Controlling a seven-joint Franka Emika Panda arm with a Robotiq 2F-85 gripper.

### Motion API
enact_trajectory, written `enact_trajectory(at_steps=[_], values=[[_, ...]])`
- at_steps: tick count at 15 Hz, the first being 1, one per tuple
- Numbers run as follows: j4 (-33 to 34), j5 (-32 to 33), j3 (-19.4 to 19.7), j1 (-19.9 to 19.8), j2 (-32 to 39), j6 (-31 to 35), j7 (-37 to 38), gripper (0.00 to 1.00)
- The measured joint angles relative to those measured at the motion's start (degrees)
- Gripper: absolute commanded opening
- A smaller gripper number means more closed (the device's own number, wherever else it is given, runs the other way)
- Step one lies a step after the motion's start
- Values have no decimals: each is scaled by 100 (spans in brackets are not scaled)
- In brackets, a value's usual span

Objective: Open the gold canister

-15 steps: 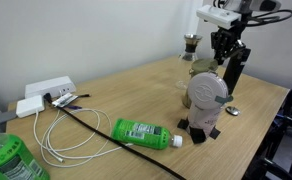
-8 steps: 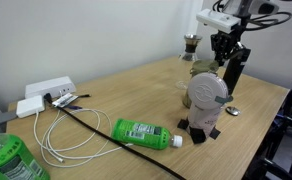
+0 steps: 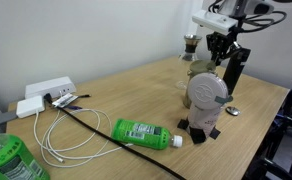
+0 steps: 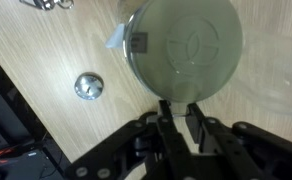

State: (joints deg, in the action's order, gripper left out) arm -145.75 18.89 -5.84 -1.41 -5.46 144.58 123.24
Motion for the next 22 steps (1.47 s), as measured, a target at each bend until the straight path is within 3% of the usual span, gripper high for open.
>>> enact_trajectory(at_steps=[5, 22], values=[[264, 0, -163, 322, -29, -329, 25, 6], [409, 2, -160, 344, -28, -635, 23, 6]])
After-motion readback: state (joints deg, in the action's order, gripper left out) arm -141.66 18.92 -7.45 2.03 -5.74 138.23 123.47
